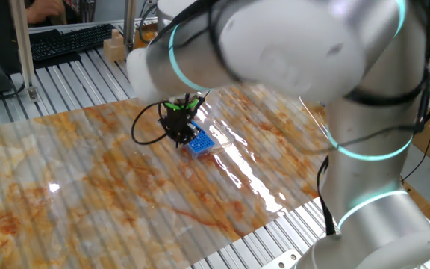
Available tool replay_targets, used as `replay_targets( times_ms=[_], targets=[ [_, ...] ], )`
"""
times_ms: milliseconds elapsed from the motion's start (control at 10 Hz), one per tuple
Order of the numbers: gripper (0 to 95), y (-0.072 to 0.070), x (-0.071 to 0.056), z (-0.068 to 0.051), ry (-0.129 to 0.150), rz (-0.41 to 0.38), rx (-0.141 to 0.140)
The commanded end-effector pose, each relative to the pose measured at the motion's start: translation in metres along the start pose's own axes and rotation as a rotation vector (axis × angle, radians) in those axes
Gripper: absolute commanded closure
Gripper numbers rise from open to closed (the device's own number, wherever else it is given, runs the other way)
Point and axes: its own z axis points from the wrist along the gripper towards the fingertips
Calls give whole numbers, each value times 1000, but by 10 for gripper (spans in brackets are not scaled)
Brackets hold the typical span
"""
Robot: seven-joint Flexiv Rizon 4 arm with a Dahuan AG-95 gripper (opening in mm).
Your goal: Insert a small pipette tip into the holder for small pipette tips
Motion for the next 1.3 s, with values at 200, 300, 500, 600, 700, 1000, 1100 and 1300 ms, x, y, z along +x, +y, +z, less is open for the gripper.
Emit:
replay_targets(
  times_ms=[200, 300, 500, 600, 700, 1000, 1100, 1300],
  targets=[
    [950, -5, -1, -3, 26, -37, 0],
    [950, -6, -2, -4, 33, -43, 0],
    [950, -7, 0, -6, 57, -51, -8],
    [950, -7, 0, -6, 73, -55, -11],
    [950, -7, 0, -6, 83, -56, -14],
    [950, -8, 0, -7, 98, -66, -5],
    [950, -10, -1, -8, 113, -69, -8],
    [950, -13, -2, -10, 123, -87, -5]
  ],
)
